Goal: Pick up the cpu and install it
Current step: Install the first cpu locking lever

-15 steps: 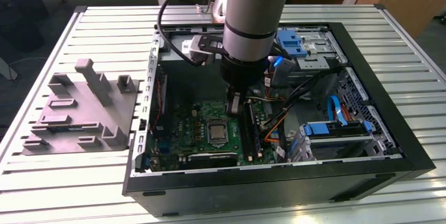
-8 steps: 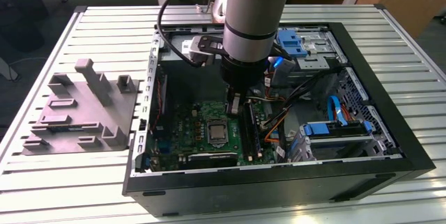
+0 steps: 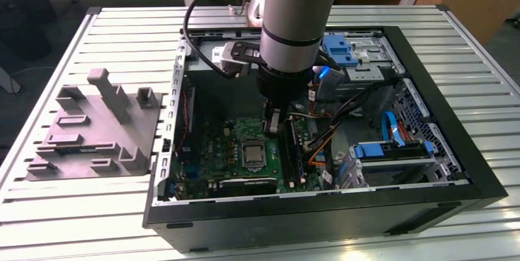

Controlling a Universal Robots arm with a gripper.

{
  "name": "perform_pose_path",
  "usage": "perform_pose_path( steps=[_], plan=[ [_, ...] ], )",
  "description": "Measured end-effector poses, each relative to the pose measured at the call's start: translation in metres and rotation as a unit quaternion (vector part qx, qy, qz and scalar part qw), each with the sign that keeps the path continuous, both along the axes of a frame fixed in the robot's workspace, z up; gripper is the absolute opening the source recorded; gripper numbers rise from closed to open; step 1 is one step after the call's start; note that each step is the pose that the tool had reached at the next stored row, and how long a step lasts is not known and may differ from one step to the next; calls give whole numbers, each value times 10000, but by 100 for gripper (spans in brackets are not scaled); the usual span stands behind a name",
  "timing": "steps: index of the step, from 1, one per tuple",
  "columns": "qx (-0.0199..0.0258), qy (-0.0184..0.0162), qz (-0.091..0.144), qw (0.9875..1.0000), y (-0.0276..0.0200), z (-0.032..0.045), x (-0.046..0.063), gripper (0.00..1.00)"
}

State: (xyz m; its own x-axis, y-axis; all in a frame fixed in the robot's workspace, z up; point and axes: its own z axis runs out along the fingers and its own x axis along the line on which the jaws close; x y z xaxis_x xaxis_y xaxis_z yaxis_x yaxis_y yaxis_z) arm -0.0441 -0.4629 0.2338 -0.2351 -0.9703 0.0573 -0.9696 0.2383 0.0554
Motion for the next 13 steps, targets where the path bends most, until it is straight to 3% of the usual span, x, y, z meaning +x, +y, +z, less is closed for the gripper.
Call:
perform_pose_path(
  steps=[6, 13],
  plan=[
    [0, 0, 8, 10000, 0, 0, 0, 11],
    [-7, 0, 251, 9997, -23, -4, -1, 11]
  ],
)
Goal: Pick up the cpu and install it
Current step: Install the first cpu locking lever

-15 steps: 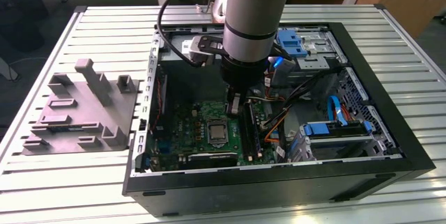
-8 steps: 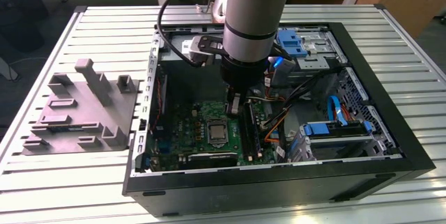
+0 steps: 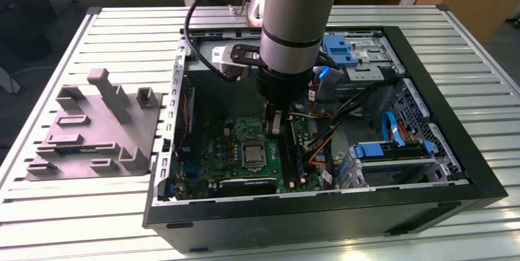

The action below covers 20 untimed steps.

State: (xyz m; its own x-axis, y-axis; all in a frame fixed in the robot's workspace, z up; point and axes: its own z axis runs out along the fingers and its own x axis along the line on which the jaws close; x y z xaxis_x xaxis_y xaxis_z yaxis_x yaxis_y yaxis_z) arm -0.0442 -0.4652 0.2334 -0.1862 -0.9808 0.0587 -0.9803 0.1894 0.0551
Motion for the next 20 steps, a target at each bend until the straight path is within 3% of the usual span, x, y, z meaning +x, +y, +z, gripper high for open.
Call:
perform_pose_path(
  steps=[10, 20],
  plan=[
    [-13, 4, 292, 9996, -55, -39, -1, 11],
    [-13, 3, 310, 9995, -65, -40, -3, 11]
  ],
)
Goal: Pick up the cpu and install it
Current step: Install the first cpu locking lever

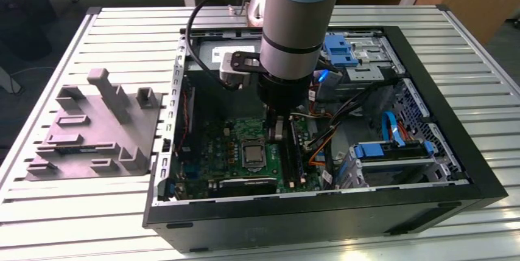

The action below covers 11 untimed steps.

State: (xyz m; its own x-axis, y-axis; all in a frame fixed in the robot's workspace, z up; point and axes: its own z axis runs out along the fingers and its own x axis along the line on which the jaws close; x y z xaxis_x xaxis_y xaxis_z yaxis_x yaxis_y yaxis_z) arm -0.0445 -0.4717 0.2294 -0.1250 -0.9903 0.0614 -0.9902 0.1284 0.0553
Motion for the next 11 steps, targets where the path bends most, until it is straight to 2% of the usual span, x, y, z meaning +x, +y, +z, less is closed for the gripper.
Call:
perform_pose_path(
  steps=[11],
  plan=[
    [0, -16, 227, 9997, -60, -21, -30, 11]
  ],
)
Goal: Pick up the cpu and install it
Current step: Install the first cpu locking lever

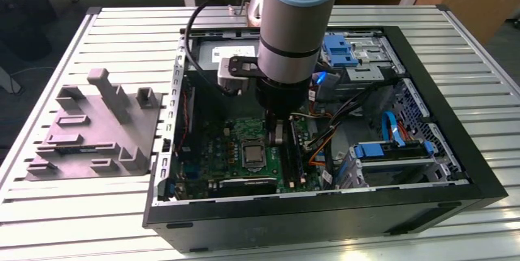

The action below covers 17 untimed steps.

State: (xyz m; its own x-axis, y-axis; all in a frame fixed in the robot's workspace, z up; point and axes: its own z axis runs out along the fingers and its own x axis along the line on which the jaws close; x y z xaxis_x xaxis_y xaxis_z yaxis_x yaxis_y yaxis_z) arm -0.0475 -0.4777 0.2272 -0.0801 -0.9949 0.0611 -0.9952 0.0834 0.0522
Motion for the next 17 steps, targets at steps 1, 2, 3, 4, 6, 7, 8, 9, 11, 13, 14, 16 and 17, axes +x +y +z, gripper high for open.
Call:
perform_pose_path(
  steps=[1, 2, 3, 4, 6, 7, 8, 9, 11, 13, 14, 16, 17],
  plan=[
    [0, 0, 19, 10000, -7, -8, 0, 11],
    [0, 0, 37, 10000, -14, -15, 0, 11],
    [0, 0, 56, 10000, -21, -22, 0, 11],
    [0, 0, 74, 10000, -28, -30, 0, 11],
    [0, 0, 107, 9999, -36, -54, 0, 11],
    [0, 0, 123, 9999, -39, -71, 0, 11],
    [-1, 0, 138, 9999, -40, -89, 0, 11],
    [-3, 0, 157, 9999, -41, -101, 0, 11],
    [-4, 1, 207, 9998, -53, -110, 0, 11],
    [-3, 0, 264, 9997, -65, -116, 0, 11],
    [-3, 0, 287, 9996, -72, -118, 0, 11],
    [-3, 0, 324, 9995, -87, -124, 0, 11],
    [-3, -1, 338, 9994, -95, -127, -1, 11]
  ],
)
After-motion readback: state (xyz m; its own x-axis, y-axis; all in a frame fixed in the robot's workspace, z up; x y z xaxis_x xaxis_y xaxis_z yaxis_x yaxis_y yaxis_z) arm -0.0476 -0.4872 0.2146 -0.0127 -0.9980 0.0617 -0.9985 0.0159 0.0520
